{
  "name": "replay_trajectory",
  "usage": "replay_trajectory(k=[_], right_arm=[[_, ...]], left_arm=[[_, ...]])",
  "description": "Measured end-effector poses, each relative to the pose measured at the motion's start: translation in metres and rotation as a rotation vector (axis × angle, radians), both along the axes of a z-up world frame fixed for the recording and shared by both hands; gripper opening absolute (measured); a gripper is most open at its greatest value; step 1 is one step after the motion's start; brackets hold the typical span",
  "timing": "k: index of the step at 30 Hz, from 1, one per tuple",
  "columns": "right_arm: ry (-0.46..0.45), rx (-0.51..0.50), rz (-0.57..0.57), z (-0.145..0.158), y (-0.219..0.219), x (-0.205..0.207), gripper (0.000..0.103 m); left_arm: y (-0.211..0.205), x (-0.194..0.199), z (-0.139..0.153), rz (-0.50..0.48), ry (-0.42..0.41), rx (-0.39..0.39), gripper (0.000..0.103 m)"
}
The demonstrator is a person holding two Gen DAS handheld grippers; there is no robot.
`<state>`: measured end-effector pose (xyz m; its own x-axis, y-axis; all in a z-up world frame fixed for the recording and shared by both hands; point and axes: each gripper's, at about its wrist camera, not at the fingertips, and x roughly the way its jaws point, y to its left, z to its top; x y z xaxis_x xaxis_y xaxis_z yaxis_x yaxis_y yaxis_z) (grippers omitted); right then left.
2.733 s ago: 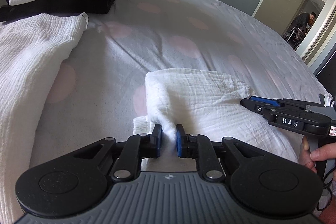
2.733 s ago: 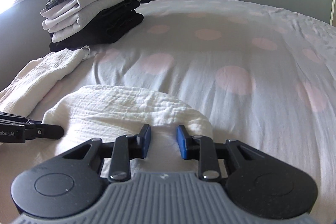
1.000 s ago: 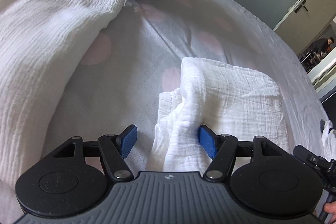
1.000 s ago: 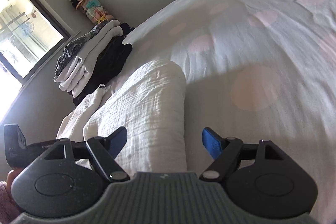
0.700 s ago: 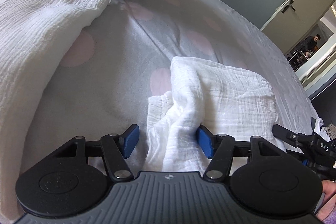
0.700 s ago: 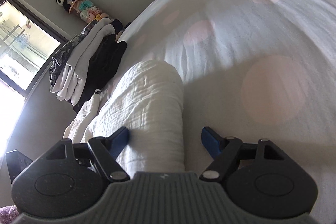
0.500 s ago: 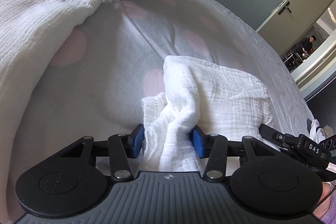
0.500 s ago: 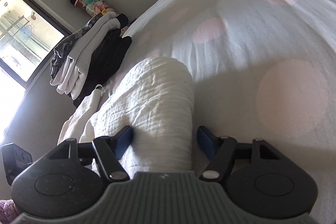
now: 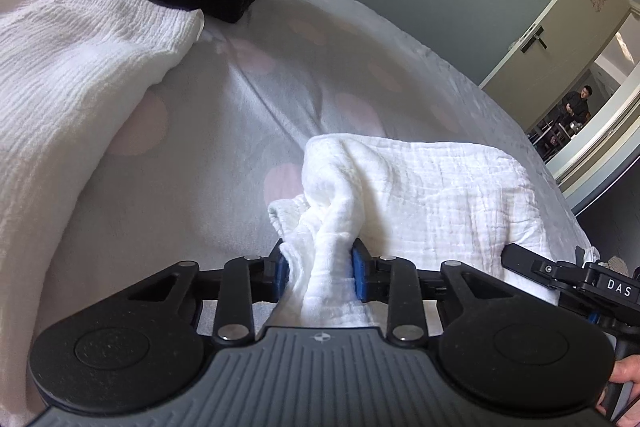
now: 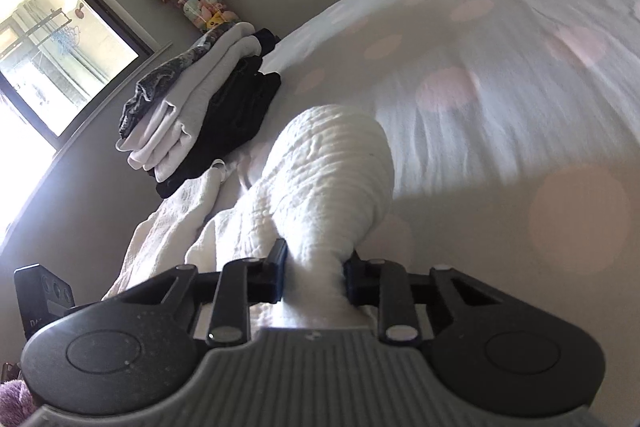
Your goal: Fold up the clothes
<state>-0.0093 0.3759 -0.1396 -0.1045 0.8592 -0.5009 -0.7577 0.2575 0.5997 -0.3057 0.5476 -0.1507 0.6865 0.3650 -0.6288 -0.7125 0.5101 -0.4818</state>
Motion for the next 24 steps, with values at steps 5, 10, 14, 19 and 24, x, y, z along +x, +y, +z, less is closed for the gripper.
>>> replay_trajectory(k=[5, 10, 14, 19, 24], right_arm=[[-0.072, 0.052, 0.04, 0.037, -0.006, -0.014, 0.029], [-0.126, 0.098, 0.096, 0.073, -0.007, -0.033, 0.029], [-0.136, 0.146, 0.143, 0.097, 0.002, -0.053, 0.029], [-0.097, 0.203, 0.212, 0.121, 0.036, -0.082, 0.029], [-0.029, 0.254, 0.285, 0.133, 0.081, -0.125, 0.029]], left_arm=[[-0.009, -0.019, 0.027, 0.043, -0.098, 0.082, 0.034], [-0.016, -0.047, 0.058, 0.09, -0.16, 0.158, 0.033], [-0.01, -0.077, 0.09, 0.123, -0.184, 0.201, 0.033], [0.012, -0.121, 0.137, 0.137, -0.103, 0.294, 0.033], [0.038, -0.166, 0.177, 0.154, 0.015, 0.365, 0.033]])
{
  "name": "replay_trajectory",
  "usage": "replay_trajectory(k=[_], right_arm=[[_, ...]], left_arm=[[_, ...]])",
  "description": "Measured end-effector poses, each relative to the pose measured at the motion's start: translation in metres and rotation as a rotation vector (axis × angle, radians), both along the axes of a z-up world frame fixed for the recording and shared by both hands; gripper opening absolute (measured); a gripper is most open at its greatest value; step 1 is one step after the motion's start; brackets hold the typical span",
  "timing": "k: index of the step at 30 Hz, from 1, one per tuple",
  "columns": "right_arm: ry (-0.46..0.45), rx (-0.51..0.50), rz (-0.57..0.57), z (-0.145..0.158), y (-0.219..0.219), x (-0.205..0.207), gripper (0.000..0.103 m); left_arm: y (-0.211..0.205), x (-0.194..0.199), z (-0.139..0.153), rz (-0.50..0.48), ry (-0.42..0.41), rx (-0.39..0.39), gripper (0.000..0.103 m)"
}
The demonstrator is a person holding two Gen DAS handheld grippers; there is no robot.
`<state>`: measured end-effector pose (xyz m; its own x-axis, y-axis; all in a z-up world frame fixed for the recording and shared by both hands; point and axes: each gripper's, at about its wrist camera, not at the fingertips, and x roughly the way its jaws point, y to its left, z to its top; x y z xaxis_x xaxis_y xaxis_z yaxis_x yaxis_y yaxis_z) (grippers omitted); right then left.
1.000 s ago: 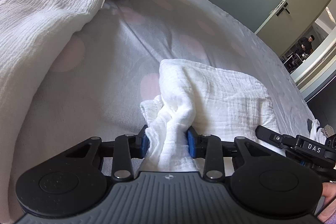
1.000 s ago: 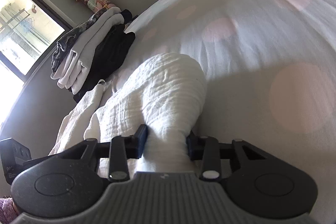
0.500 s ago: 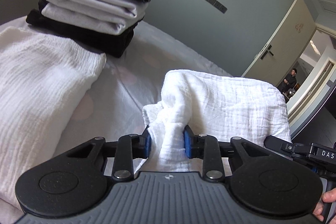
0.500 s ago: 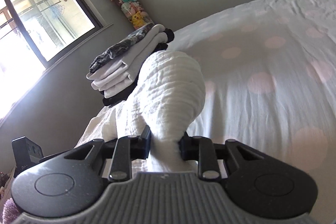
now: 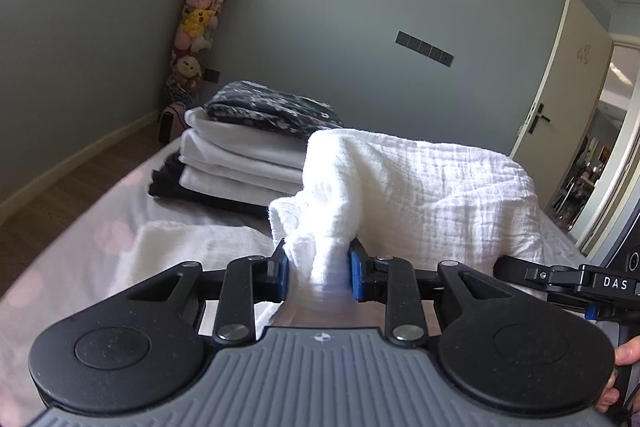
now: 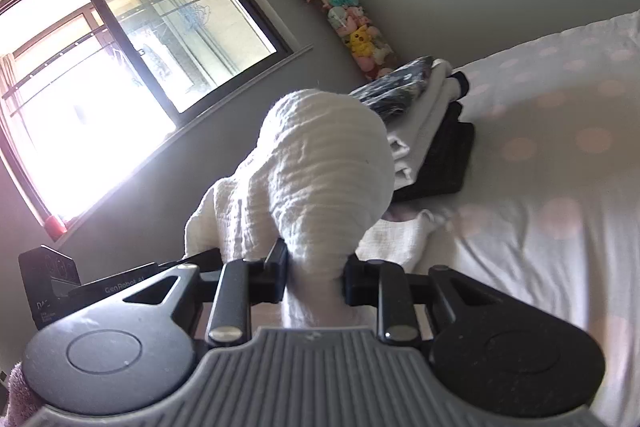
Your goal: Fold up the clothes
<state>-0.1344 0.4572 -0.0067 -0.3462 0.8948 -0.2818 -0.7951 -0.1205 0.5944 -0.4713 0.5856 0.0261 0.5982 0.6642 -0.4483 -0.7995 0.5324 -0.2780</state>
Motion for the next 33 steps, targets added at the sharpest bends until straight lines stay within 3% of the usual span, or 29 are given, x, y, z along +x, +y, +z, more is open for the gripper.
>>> replay_trajectory(k=[6, 13, 19, 23, 25, 26, 30, 33], right_arm=[[0.063, -0.026, 0.082, -0.017, 0.055, -0.05, 0.029], [0.06, -0.134, 0.128, -0.066, 0.115, -0.073, 0.029], [0.052, -0.248, 0.112, -0.112, 0.163, -0.059, 0.03], [0.095, -0.317, 0.122, -0.137, 0.181, -0.047, 0.039], [0.151, -0.332, 0.134, -0.144, 0.186, -0.038, 0.049], [0.187, -0.335, 0.138, -0.146, 0.187, -0.032, 0.059], [0.364, -0.341, 0.117, -0.151, 0.192, -0.003, 0.079], [0.478, -0.374, 0.089, -0.158, 0.204, 0.013, 0.079]], left_arm=[[0.037, -0.039, 0.002, 0.034, 0.141, -0.014, 0.033], [0.099, -0.04, -0.048, 0.023, 0.23, -0.087, 0.033], [0.146, -0.022, -0.103, -0.004, 0.261, -0.164, 0.033], [0.155, -0.02, -0.121, -0.029, 0.289, -0.185, 0.033], [0.156, -0.021, -0.126, -0.038, 0.299, -0.19, 0.033], [0.157, -0.022, -0.127, -0.041, 0.302, -0.192, 0.033], [0.155, -0.023, -0.128, -0.044, 0.309, -0.19, 0.033], [0.156, -0.019, -0.128, -0.039, 0.324, -0.195, 0.033]])
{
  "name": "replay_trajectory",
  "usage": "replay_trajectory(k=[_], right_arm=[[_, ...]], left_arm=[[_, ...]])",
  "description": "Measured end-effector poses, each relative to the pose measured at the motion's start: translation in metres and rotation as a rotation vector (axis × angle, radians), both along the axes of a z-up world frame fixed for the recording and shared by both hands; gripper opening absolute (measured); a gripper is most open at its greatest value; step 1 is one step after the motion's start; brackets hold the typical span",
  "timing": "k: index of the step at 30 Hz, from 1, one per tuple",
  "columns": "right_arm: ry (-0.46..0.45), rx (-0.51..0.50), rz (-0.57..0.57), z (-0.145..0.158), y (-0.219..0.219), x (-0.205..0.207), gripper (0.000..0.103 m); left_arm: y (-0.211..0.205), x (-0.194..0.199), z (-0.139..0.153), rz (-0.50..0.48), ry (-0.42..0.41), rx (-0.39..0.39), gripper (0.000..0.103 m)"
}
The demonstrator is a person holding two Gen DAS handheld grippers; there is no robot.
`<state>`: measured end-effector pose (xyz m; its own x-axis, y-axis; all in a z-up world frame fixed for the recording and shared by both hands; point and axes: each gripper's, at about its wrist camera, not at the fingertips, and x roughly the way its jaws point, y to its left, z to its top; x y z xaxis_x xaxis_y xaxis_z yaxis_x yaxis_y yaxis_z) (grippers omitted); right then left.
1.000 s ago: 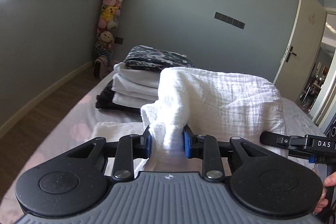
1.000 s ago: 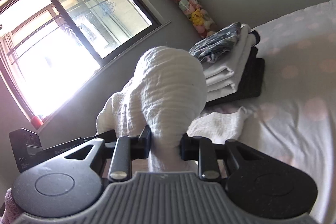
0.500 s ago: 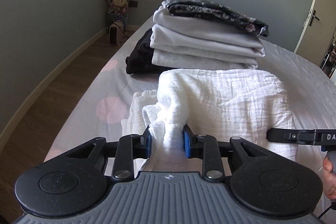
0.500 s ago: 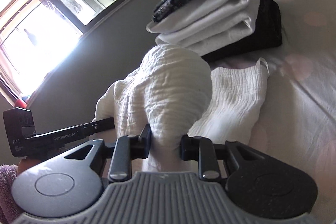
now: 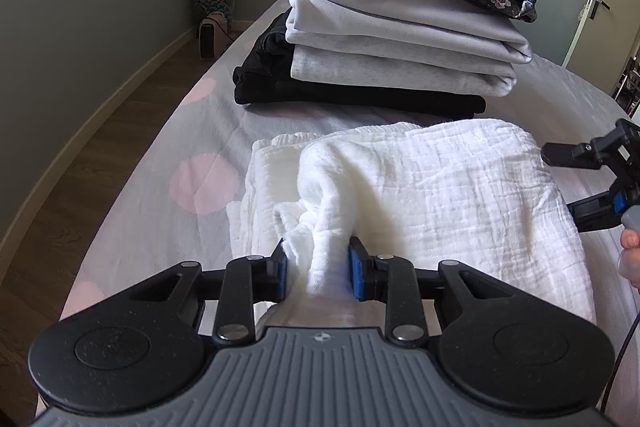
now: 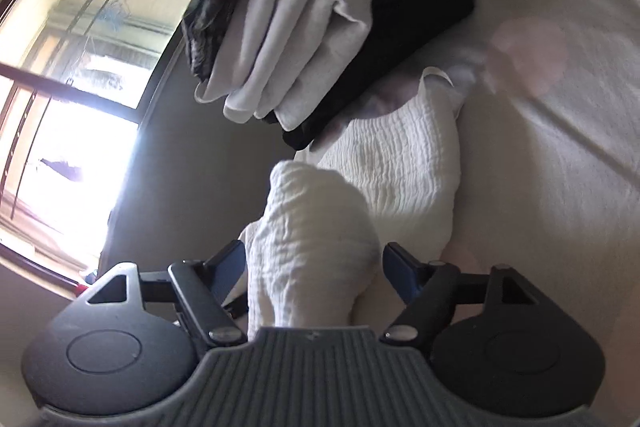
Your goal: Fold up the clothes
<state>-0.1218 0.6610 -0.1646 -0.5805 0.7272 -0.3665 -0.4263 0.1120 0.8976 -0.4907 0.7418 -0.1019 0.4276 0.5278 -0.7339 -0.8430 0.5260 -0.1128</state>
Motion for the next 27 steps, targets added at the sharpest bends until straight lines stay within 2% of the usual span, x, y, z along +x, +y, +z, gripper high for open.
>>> replay_trajectory(k=[4, 5, 6, 10, 12, 16, 19, 22, 24, 27], right_arm=[[0.104, -0.052, -0.022, -0.01, 0.016, 0.008, 0.074], [0.11, -0.056, -0.018, -0.01, 0.019, 0.008, 0.065], [0.101, -0.054, -0.004, -0.008, 0.022, 0.007, 0.056], [-0.025, -0.001, 0.06, 0.021, 0.024, -0.001, 0.043], [-0.125, 0.049, 0.099, 0.04, 0.024, -0.006, 0.036], [-0.483, 0.172, 0.185, 0.084, 0.024, -0.031, 0.03], [-0.682, 0.216, 0.216, 0.093, 0.024, -0.046, 0.028], [-0.857, 0.26, 0.241, 0.088, 0.026, -0.063, 0.026], [-0.913, 0.265, 0.247, 0.079, 0.028, -0.065, 0.025], [-0.921, 0.227, 0.244, 0.055, 0.036, -0.057, 0.025]], left_arm=[[0.0, 0.002, 0.002, 0.009, 0.016, -0.007, 0.033], [-0.001, 0.003, 0.002, 0.013, 0.019, -0.007, 0.033], [-0.002, 0.003, 0.003, 0.017, 0.024, -0.003, 0.033], [-0.01, 0.005, 0.013, 0.026, 0.029, 0.025, 0.033], [-0.012, 0.005, 0.024, 0.019, 0.023, 0.05, 0.033], [-0.01, 0.011, 0.037, -0.005, 0.049, 0.088, 0.033], [-0.003, 0.018, 0.032, -0.002, 0.071, 0.087, 0.033], [0.008, 0.024, 0.018, 0.003, 0.084, 0.069, 0.033], [0.016, 0.025, 0.007, 0.002, 0.09, 0.052, 0.033], [0.024, 0.021, -0.008, -0.002, 0.073, 0.021, 0.033]])
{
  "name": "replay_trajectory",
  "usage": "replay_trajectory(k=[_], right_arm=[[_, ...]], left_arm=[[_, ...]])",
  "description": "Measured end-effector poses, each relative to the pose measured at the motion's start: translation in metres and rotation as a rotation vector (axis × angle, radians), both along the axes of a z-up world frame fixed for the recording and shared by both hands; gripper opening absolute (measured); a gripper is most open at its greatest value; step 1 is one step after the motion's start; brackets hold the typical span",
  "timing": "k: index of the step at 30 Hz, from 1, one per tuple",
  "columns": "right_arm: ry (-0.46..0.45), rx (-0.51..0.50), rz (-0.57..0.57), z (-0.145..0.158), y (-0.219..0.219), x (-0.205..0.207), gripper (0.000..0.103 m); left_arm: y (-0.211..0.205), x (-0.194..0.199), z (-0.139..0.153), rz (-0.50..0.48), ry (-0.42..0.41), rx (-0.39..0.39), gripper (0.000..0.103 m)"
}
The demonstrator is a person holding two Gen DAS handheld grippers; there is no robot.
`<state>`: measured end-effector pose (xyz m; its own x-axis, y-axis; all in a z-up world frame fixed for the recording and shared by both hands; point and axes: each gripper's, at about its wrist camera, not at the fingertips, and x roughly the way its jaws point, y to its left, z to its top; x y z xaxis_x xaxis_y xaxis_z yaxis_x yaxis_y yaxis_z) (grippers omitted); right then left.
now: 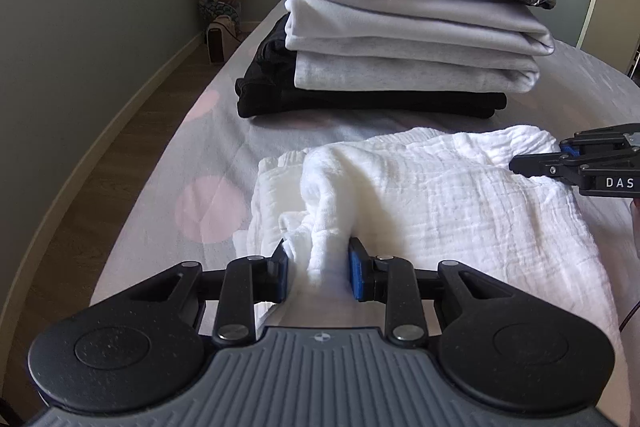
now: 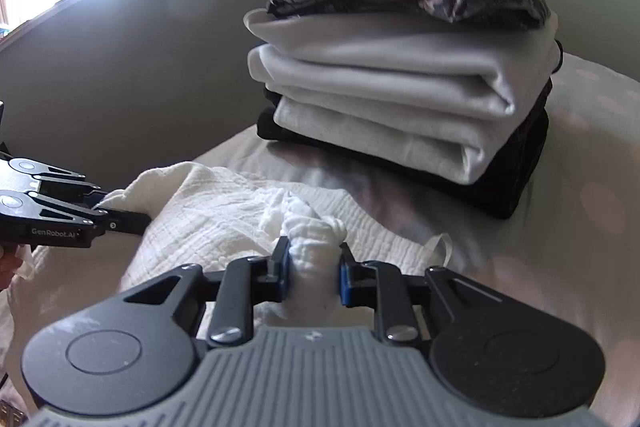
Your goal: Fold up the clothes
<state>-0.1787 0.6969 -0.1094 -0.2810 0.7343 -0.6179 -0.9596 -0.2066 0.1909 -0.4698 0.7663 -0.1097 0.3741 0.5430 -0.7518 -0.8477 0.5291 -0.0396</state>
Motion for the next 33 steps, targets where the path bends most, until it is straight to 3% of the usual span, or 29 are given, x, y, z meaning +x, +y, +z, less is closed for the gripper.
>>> replay_trajectory(k=[9, 13, 15, 18, 23, 25, 30, 33], right_arm=[[0.064, -0.075, -0.054, -0.042, 0.018, 0.014, 0.025], [0.031, -0.07, -0.064, -0.026, 0.017, 0.007, 0.031], [0.023, -0.04, -0.083, -0.009, 0.011, 0.008, 0.046], [0.005, 0.017, -0.105, 0.018, -0.002, 0.011, 0.048], [-0.074, 0.106, 0.019, 0.048, -0.043, -0.012, 0.048], [-0.096, 0.114, 0.075, 0.05, -0.059, -0.025, 0.049], [-0.162, 0.115, 0.169, 0.032, -0.08, -0.054, 0.062], [-0.163, 0.049, 0.174, 0.011, -0.075, -0.058, 0.072]], left_arm=[[0.004, -0.007, -0.014, -0.007, -0.046, -0.016, 0.036], [-0.001, -0.005, -0.003, 0.02, -0.024, -0.008, 0.041], [-0.007, -0.007, 0.008, 0.042, -0.009, 0.017, 0.048], [-0.02, -0.013, 0.027, 0.065, 0.0, 0.066, 0.048], [-0.045, -0.027, 0.059, 0.065, -0.041, 0.118, 0.049], [-0.057, -0.028, 0.063, 0.037, -0.041, 0.125, 0.043], [-0.078, -0.024, 0.045, -0.026, 0.003, 0.125, 0.035], [-0.076, -0.024, 0.02, -0.009, 0.045, 0.089, 0.031]])
